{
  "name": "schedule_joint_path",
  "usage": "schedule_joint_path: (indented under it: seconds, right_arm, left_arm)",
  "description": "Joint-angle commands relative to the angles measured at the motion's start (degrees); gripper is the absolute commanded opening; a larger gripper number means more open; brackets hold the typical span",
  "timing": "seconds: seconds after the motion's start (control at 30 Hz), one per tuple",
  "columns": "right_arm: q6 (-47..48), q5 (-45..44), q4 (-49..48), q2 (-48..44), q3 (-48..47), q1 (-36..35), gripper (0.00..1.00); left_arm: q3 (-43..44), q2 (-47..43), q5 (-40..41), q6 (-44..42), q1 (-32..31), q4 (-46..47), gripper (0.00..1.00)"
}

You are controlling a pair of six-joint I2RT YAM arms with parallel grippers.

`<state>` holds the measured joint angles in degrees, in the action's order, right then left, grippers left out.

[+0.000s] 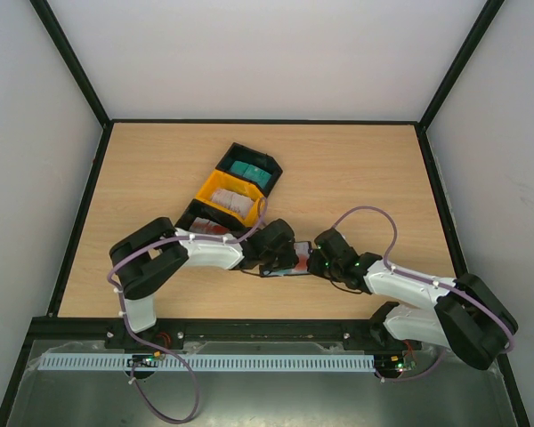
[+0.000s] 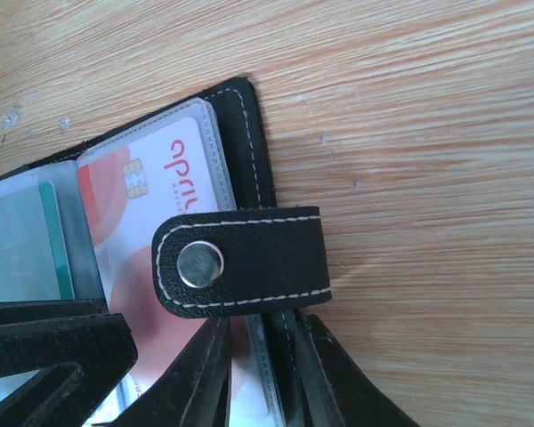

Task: Put the credit cards into the card holder
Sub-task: Insert the credit card into the card holder, then turn over the card slot in the card holder.

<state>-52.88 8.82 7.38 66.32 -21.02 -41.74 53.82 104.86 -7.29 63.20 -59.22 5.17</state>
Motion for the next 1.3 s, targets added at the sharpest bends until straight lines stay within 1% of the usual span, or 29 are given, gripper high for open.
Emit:
schedule_joint_path:
  seconds: [0.0,0.1,0.2,0.47,0.6,0.67,0.83,0.97,1.13,1.27]
  right_arm:
    - [0.4,0.6,1.4,-0.5,1.1,-0.3,0.21]
    - [0.2,-0.7,2.3,-1.4,0.7,-0.4,0.21]
    - [0.0,-2.5,4.1,-2.5,0.0,-0.3,0.23]
    - [1.5,-7.0,10.9,-6.4,-3.7,-0.4,0.42]
    - [2.2,-8.2,13.4,-6.6,-5.7,-0.3,0.47]
    - [2.1,-8.1,14.4,-6.6,-6.8,-0.3,0.48]
    - [1.9,-6.6,14.6,-7.0,-8.5,-0.6,0.5]
    - [2.2,-5.9,14.7,-6.0,-10.1,-2.6,0.5]
    - [2.2,-5.5,12.9,-3.1,-11.9,-7.9,0.48]
    - [2.1,-4.4,10.9,0.5,-12.7,-10.4,0.45]
  left_arm:
    - [3.5,2.7,-2.6,-6.3,-1.2,0.0,0.25]
    - [3.7,2.6,-1.8,-6.8,-1.2,-1.5,0.25]
    - [3.5,1.3,-0.7,-7.8,-1.2,-3.0,0.28]
    - [5.3,-6.5,5.6,-12.4,-1.1,-11.1,0.51]
    - [4.4,-10.7,10.3,-13.1,-0.9,-15.0,0.58]
    - [3.2,-12.7,12.0,-13.1,-0.6,-15.9,0.6]
    - [-0.8,-18.3,12.6,-12.6,2.1,-16.5,0.65]
    - [-4.6,-22.6,11.9,-11.8,3.7,-15.3,0.67]
    - [-9.5,-25.1,9.0,-9.6,4.9,-11.7,0.67]
    - [-12.4,-25.4,6.7,-7.9,5.4,-8.0,0.65]
